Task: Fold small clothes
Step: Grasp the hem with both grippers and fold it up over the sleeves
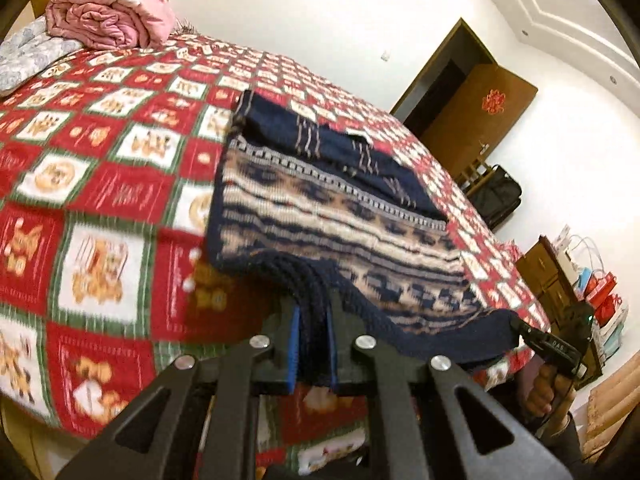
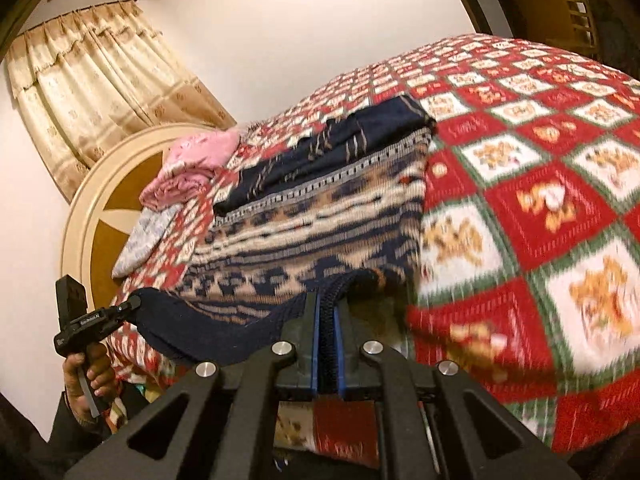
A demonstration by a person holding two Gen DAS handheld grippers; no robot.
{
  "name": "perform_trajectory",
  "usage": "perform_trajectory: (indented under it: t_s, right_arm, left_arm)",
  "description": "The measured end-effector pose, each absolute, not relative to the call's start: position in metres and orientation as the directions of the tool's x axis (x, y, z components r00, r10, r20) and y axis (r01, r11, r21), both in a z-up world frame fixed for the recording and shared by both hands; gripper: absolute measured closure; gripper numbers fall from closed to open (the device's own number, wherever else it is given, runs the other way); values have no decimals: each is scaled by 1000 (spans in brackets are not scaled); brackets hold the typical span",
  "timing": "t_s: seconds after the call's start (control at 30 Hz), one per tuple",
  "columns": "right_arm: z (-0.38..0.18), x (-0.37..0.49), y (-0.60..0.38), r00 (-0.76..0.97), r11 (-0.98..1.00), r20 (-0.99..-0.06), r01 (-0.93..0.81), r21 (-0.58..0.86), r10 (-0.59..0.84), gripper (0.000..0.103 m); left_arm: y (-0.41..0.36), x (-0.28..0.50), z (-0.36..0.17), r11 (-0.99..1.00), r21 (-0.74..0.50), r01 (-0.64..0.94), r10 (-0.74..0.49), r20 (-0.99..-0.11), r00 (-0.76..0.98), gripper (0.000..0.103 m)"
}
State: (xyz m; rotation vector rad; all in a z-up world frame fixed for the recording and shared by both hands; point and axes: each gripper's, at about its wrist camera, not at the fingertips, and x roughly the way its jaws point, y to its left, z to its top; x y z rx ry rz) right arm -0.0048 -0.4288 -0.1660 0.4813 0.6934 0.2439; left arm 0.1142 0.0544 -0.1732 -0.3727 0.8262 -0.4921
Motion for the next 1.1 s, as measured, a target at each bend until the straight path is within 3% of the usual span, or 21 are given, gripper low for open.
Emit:
perform_trajectory:
  t_s: [0.43,1.1]
  right_arm:
    - [-111,76,-446,802,861,-492,-53,505,338,97]
    - [-88,246,-472,798,872,-528,8,489,289,97]
  left_arm:
    - [44,194,-143,805,-542,241,-561,-561,609,91]
    - [3,338,-119,805,-541,243,-562,-565,604,92]
